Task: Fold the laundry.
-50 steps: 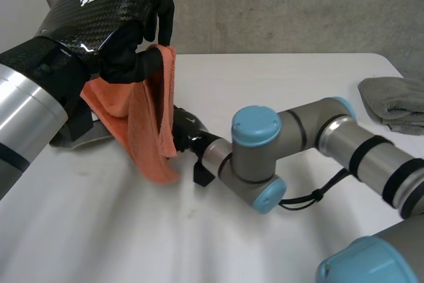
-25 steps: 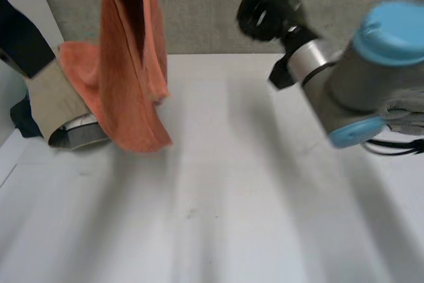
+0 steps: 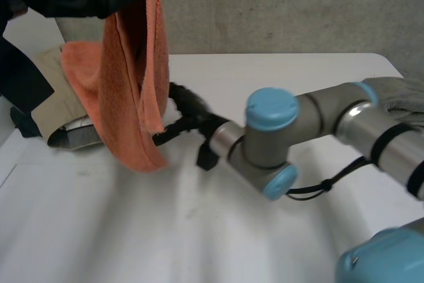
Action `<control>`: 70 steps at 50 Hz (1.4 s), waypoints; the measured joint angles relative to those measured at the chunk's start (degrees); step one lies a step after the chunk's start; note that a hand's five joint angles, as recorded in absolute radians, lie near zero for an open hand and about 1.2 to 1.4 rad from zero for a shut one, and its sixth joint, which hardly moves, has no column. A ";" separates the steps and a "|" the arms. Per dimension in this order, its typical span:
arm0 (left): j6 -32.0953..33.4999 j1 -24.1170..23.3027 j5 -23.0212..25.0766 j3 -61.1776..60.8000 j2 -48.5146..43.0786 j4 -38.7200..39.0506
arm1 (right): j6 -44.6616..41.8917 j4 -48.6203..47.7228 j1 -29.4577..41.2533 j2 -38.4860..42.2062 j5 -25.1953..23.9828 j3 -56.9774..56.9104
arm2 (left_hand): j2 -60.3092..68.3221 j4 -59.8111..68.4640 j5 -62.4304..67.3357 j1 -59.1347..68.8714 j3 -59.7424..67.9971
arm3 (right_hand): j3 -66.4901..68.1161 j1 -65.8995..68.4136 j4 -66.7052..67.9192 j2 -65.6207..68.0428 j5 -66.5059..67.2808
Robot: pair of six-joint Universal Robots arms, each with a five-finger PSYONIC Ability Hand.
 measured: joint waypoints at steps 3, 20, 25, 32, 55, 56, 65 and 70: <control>0.00 -0.28 -0.05 -0.61 0.36 -0.72 | 2.21 -3.34 3.81 1.35 0.86 -1.91 | 0.00 0.00 0.00 0.00 0.00 | 0.00 0.00 0.00 0.00 0.00; -0.43 -0.21 -0.54 -1.81 2.78 -1.29 | 3.14 -9.48 3.19 -4.48 11.10 1.17 | 0.00 0.00 0.00 0.00 0.00 | 56.33 52.30 56.80 56.05 54.12; -0.55 1.08 -1.09 -1.06 3.00 -1.01 | -7.23 -8.66 -3.29 -13.28 13.64 6.77 | 0.00 0.00 0.00 0.00 0.01 | 56.33 52.30 56.80 56.05 54.12; -1.90 4.99 -1.98 -1.46 2.90 0.67 | -17.31 -9.42 -12.85 -29.34 12.05 14.27 | 0.00 0.00 0.00 0.00 0.01 | 56.33 52.30 56.82 56.06 54.13; -6.47 12.34 -2.83 -13.93 -20.18 16.44 | -34.95 6.72 -20.36 -40.46 -0.95 21.63 | 0.00 0.00 0.00 0.00 0.02 | 56.34 52.30 56.87 56.06 54.65; -6.39 12.39 -2.99 -14.01 -23.14 17.71 | -37.10 7.12 -19.00 -38.92 -1.12 22.65 | 0.00 0.00 0.00 0.00 0.02 | 56.33 52.30 56.87 56.06 54.73; -6.25 13.11 -3.60 -10.24 -40.32 19.06 | -49.57 7.87 -7.85 -23.50 0.64 24.13 | -0.84 -0.95 -0.06 -0.14 -0.70 | 47.19 46.07 47.86 46.86 46.77; -6.18 13.47 -4.13 -8.22 -43.87 15.99 | -54.25 8.51 -4.36 -15.64 6.36 20.05 | -34.88 -34.47 -32.20 -36.24 -33.57 | 10.90 9.22 10.91 9.81 8.59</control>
